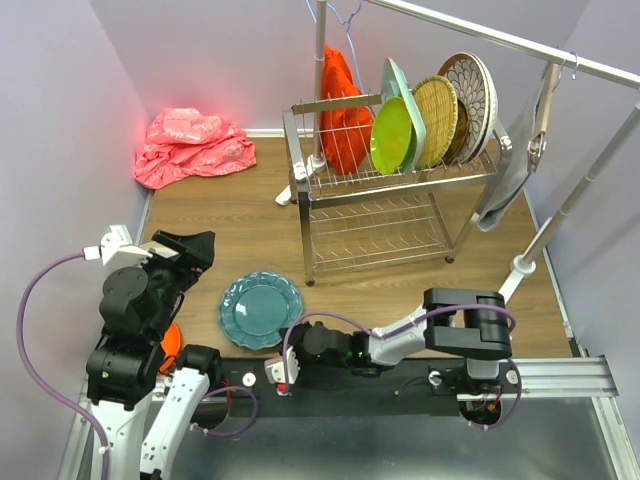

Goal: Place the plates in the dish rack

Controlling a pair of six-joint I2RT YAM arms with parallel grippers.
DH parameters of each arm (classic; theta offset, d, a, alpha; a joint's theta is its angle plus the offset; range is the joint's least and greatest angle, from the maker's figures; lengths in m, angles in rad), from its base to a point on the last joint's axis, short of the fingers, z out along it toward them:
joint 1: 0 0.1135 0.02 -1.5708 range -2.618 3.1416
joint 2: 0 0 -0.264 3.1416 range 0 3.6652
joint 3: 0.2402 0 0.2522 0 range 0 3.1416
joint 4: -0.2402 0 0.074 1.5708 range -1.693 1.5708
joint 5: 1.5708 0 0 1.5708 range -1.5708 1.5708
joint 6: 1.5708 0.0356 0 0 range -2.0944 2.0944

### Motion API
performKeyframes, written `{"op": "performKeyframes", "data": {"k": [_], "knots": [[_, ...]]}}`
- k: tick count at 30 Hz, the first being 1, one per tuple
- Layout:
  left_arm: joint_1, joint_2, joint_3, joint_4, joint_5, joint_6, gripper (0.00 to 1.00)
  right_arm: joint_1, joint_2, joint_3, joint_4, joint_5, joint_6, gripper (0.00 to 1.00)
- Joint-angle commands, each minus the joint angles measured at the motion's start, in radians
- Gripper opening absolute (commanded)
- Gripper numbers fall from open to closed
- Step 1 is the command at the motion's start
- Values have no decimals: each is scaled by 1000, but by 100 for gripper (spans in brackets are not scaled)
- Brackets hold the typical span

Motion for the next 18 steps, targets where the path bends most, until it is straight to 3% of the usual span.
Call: {"op": "performKeyframes", "data": {"k": [1, 4, 18], "knots": [[2, 8, 14, 37, 22, -7, 89, 8, -62, 72, -70, 1, 69, 5], [2, 20, 28, 44, 16, -1, 89, 6, -93, 112, -98, -5, 83, 1], [2, 4, 63, 19, -58, -53, 89, -43, -159, 284, -159, -33, 93, 0]]}}
